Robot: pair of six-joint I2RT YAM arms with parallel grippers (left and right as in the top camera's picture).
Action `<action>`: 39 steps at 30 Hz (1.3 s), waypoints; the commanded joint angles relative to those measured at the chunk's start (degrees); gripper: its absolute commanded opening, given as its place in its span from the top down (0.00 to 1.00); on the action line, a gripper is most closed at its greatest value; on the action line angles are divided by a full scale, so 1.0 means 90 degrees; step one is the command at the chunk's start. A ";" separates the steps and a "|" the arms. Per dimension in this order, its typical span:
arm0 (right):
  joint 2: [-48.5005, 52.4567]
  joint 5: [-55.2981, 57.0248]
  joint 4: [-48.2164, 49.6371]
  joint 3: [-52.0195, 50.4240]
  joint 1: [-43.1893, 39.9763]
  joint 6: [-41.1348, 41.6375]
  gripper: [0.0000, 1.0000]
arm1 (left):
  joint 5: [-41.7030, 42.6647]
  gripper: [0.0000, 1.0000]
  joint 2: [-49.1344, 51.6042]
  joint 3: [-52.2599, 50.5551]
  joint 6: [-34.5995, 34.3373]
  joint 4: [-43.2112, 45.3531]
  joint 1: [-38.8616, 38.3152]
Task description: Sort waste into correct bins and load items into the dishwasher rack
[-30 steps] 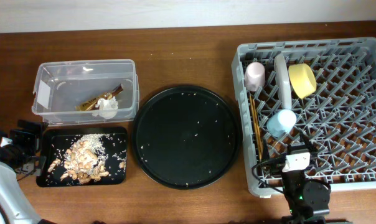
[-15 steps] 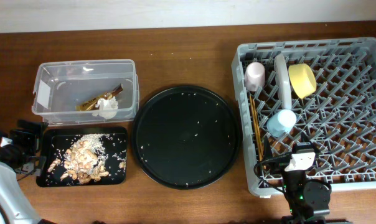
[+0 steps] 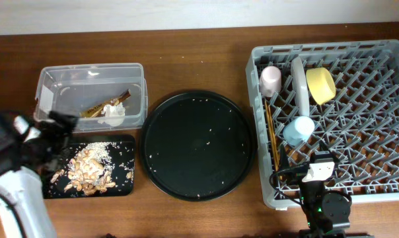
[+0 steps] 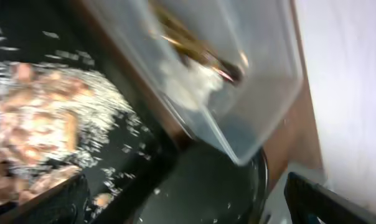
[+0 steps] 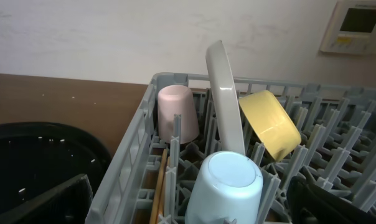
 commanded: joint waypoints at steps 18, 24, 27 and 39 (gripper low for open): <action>-0.0070 0.0102 -0.0017 -0.0049 -0.0053 0.0080 0.02 | -0.1069 0.01 -0.6152 -0.4716 -0.0017 0.2509 -0.2404; -0.0073 0.0102 -0.0017 -0.0049 -0.0053 0.0080 0.02 | -0.1093 0.01 -0.7184 -0.6904 -0.0012 0.6810 -0.2737; -0.0073 0.0102 -0.0017 -0.0049 -0.0053 0.0080 0.02 | -0.1287 0.01 -0.7407 -0.6890 0.1644 0.6159 -0.2992; -0.0073 0.0102 -0.0017 -0.0049 -0.0053 0.0080 0.02 | -0.3096 0.01 -0.7939 -0.6895 0.5406 0.5170 -0.3288</action>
